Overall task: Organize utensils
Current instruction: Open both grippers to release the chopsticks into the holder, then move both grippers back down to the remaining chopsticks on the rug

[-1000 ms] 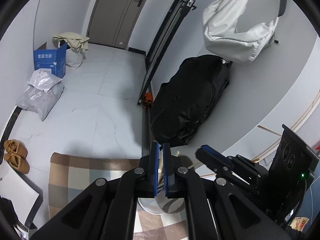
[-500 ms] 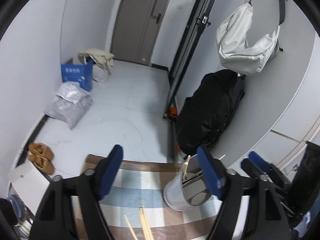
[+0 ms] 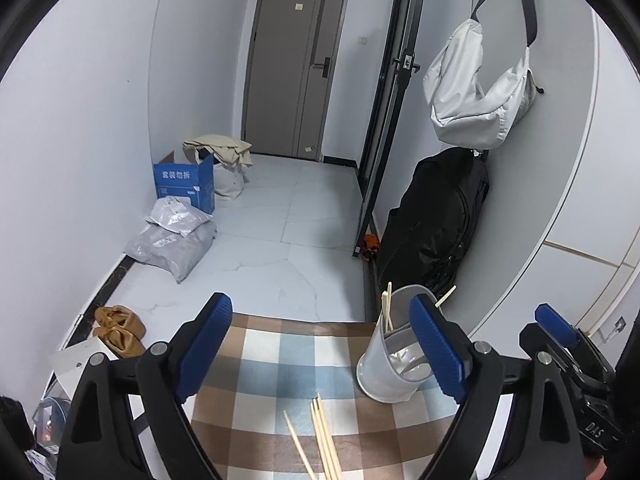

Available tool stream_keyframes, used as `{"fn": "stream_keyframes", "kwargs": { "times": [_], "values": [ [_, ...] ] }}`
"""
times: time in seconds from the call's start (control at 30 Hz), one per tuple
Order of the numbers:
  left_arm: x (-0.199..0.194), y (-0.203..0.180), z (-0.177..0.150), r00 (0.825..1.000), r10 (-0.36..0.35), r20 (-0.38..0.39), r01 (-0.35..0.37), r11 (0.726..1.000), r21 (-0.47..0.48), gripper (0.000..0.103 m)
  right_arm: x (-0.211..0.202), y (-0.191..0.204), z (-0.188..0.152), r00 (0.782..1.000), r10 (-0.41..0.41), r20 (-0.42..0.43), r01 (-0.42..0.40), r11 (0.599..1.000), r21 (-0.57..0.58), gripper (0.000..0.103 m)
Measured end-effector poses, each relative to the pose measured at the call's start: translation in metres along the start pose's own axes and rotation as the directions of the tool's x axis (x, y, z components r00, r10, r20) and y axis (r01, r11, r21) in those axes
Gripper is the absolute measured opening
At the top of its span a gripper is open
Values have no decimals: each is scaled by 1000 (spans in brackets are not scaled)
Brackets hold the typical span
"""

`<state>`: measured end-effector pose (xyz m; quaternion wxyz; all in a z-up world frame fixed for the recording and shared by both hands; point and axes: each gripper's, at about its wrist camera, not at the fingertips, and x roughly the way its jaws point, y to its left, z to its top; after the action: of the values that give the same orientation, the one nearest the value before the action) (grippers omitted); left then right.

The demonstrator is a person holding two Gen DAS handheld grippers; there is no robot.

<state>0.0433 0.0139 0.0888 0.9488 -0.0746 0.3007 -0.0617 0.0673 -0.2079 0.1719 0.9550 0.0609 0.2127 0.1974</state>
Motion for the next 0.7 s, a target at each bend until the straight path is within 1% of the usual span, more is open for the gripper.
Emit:
{"fn": "stream_keyframes", "kwargs": {
  "times": [0.1,0.17,0.33,0.6,0.7],
  "values": [
    [-8,0,-8,1000,20,20,-20,1000,12,96,-8,6,-9,1000,-3,11,3,1000,0,88],
    [-12,1,-14,999,22,35,-22,1000,21,96,-14,9,-18,1000,-4,22,4,1000,1,93],
    [-19,4,-31,998,34,53,-36,999,30,100,-24,15,-39,1000,-6,29,6,1000,4,99],
    [-13,19,-62,999,40,34,-41,999,25,100,-15,26,-72,1000,-18,12,18,1000,-22,103],
    [-6,27,-74,997,70,22,-70,998,7,100,-8,30,-83,1000,-22,-6,22,999,-31,103]
  ]
}}
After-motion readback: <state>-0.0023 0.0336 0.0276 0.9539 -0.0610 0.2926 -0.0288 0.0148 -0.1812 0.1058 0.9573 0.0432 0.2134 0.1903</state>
